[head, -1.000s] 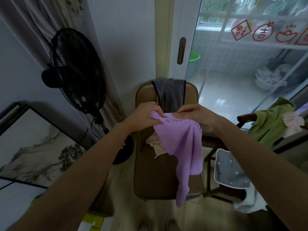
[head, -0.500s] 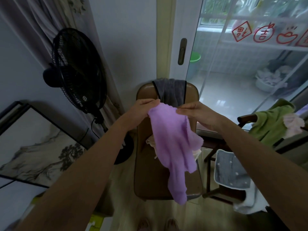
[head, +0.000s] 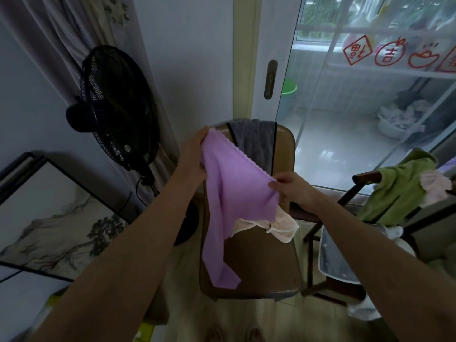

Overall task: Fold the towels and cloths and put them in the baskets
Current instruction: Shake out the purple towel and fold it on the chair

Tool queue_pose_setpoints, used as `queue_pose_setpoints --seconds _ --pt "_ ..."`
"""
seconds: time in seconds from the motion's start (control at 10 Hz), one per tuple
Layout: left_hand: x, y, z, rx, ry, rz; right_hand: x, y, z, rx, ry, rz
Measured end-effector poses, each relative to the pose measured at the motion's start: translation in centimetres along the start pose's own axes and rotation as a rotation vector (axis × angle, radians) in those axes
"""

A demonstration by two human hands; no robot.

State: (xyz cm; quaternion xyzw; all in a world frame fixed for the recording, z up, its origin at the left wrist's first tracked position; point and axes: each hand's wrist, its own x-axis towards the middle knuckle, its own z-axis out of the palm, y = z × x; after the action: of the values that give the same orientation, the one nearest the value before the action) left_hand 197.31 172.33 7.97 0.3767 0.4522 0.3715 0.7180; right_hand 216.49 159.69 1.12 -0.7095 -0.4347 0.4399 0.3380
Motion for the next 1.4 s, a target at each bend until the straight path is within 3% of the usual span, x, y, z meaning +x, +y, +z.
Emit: queue_pose_setpoints --seconds 0.1,0.2,0.5,0.6,0.8,0.9,1.1,1.4 --pt "2.0 -2.2 -3.0 0.314 0.064 -0.089 0.2 1.4 -0.9 0.020 0.167 0.133" --pt "1.7 -3.6 -5.4 0.616 0.011 -0.059 0.8 2.7 -2.3 -0.080 0.388 0.131" --pt "4.0 0.3 -1.5 0.484 0.248 0.301 2.0 -4.6 -4.4 -0.254 0.697 -0.099" --pt "3.8 3.7 -0.3 0.439 0.263 0.451 1.7 -8.4 -5.8 -0.279 0.785 -0.212" --pt "1.2 9.2 0.9 0.405 0.204 0.679 -0.2 -13.9 -7.4 -0.461 1.041 -0.260" --pt "0.0 9.6 0.4 0.401 0.212 0.707 -1.4 -14.0 -7.9 -0.602 1.014 -0.231" --pt "-1.3 5.4 -2.2 0.543 0.239 0.519 -3.9 -9.0 -7.6 -0.751 0.869 -0.125" --pt "-1.0 0.4 -3.6 0.696 0.162 0.276 -4.2 -4.2 -6.6 -0.488 0.825 0.005"
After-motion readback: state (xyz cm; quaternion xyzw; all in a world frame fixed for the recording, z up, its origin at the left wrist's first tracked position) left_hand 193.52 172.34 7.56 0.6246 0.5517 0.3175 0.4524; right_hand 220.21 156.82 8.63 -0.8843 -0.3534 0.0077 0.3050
